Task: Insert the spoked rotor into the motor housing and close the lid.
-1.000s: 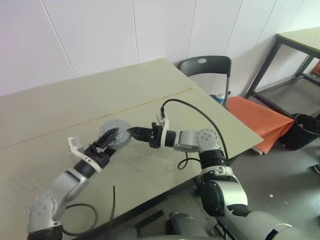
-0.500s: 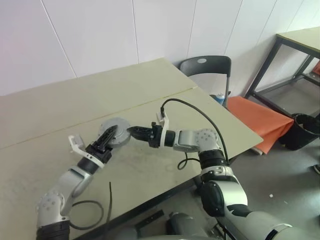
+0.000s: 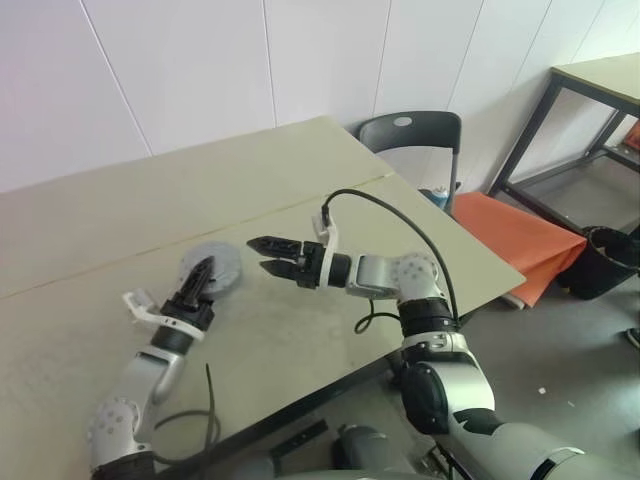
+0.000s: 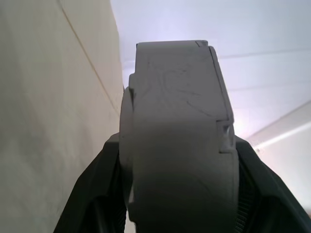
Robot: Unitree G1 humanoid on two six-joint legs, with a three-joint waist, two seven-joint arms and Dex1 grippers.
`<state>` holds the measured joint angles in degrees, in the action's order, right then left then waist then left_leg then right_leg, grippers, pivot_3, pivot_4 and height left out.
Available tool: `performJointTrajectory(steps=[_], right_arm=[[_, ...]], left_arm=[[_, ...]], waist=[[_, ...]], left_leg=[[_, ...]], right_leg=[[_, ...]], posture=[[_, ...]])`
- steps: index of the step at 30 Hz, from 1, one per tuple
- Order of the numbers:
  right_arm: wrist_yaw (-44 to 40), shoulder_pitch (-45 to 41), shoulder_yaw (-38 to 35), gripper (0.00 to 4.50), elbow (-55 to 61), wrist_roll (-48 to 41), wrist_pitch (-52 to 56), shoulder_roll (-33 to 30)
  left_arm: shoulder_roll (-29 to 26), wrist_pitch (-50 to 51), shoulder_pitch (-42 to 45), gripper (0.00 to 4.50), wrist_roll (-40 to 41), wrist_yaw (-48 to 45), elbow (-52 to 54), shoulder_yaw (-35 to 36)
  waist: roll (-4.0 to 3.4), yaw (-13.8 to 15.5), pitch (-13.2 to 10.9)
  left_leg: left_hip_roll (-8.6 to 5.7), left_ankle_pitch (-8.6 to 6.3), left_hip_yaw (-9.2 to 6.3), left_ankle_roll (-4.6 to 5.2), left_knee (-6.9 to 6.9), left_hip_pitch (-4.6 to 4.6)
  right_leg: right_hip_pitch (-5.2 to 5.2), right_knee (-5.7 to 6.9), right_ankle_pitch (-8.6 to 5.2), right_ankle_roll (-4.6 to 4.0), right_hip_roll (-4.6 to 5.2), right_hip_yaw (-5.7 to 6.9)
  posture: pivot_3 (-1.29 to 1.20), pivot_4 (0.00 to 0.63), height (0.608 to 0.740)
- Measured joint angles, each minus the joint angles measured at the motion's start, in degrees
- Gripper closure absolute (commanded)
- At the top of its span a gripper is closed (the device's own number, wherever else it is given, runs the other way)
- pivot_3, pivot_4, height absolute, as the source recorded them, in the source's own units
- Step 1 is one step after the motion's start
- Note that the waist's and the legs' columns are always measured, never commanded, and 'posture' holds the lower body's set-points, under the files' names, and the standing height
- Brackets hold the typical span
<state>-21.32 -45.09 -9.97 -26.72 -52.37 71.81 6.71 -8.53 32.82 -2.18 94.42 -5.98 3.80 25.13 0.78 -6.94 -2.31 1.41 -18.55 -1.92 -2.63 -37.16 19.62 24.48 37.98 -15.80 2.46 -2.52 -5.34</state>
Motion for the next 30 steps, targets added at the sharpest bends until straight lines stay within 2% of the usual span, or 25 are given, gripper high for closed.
performJointTrajectory(steps=[2, 8, 18, 23, 30], right_arm=[[-1.7, 0.4, 3.4, 0.05, 1.4, 1.3, -0.6, 0.0], [-5.8, 2.1, 7.3, 0.05, 4.3, 3.5, -2.3, -0.2], [-9.0, 3.3, 9.1, 0.05, 6.7, 4.4, -1.6, -0.7], [-10.0, 3.4, 9.4, 0.05, 6.9, 4.4, -1.0, -1.0], [-10.8, 3.4, 9.4, 0.05, 7.0, 4.5, -0.8, -1.6]], left_arm=[[1.2, -3.9, 1.0, 2.23, -3.2, -0.1, -1.1, 1.4], [1.6, -15.5, 4.4, 2.23, -14.7, -0.2, -4.7, 6.3], [-8.6, -29.8, 12.1, 2.23, -30.7, -2.9, -25.3, 16.2], [-10.0, -33.6, 14.6, 2.23, -37.1, -3.5, -33.1, 16.7], [-10.9, -39.1, 18.0, 2.23, -43.5, -2.4, -39.2, 16.9]], waist=[[0.01, 0.1, 0.0], [0.04, 0.3, 0.0], [0.3, 0.3, 0.1], [0.41, 1.3, 0.1], [0.51, 1.2, 0.2]], left_leg=[[0.0, 0.0, -0.01, -0.01, -0.01, 0.0], [-0.01, 0.0, 0.0, -0.01, -0.01, 0.02], [0.0, 0.0, -0.07, -0.01, -0.02, 0.07], [-0.01, 0.0, -0.06, -0.01, -0.03, 0.13], [0.07, 0.0, 0.0, 0.0, -0.05, -0.06]], right_leg=[[0.0, 0.0, 0.0, 0.0, 0.0, 0.01], [0.0, -0.04, 0.0, 0.0, 0.01, 0.01], [0.0, -0.06, 0.03, -0.04, 0.06, 0.12], [0.01, -0.12, 0.15, -0.15, 0.12, 0.12], [-0.01, 0.08, 0.16, -0.15, 0.09, 0.07]], posture=[[0.0, 0.0, 0.74], [0.0, 0.0, 0.74], [0.0, 0.0, 0.74], [0.0, 0.0, 0.74], [0.0, 0.0, 0.74]])
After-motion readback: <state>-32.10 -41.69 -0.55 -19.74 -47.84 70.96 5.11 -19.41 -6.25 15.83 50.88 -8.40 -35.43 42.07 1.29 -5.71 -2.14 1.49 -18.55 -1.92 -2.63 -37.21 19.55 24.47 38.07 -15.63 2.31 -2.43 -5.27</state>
